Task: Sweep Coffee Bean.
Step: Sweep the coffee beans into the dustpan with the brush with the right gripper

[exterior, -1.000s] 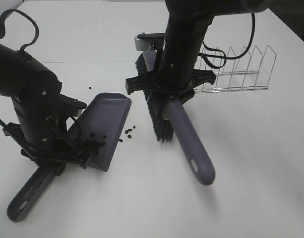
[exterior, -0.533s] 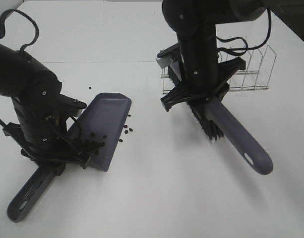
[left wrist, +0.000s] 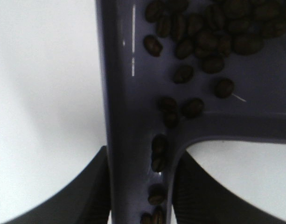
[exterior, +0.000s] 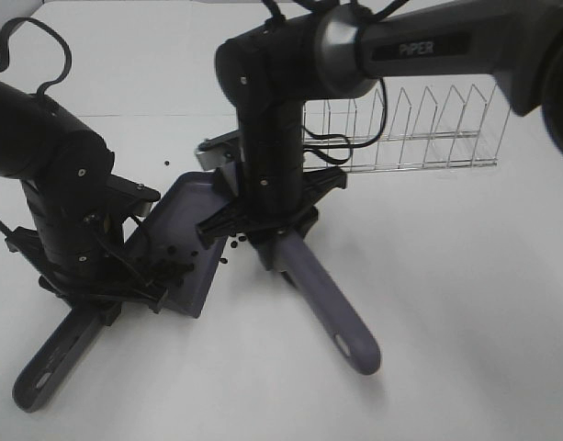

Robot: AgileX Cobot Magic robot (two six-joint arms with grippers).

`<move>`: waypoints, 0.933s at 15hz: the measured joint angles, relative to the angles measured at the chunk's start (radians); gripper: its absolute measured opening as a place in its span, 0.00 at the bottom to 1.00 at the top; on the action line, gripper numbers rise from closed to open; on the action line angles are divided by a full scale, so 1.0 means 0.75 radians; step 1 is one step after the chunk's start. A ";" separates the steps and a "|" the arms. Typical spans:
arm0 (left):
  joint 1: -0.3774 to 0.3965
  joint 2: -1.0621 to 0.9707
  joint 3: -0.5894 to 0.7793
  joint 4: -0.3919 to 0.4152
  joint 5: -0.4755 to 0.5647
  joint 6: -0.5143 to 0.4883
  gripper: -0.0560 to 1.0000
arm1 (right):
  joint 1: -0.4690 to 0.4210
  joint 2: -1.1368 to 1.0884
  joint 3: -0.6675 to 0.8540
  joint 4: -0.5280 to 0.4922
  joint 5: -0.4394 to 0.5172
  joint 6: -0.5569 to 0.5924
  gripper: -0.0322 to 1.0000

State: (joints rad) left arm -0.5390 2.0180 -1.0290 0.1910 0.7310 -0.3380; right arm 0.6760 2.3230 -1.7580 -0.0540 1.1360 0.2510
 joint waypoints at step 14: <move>0.000 0.000 0.000 -0.001 -0.001 0.013 0.35 | -0.059 0.009 -0.431 -0.167 0.113 -0.076 0.31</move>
State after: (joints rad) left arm -0.5390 2.0180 -1.0290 0.1900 0.7300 -0.3280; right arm 0.6320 2.3300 -2.0810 -0.1790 1.2210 0.1940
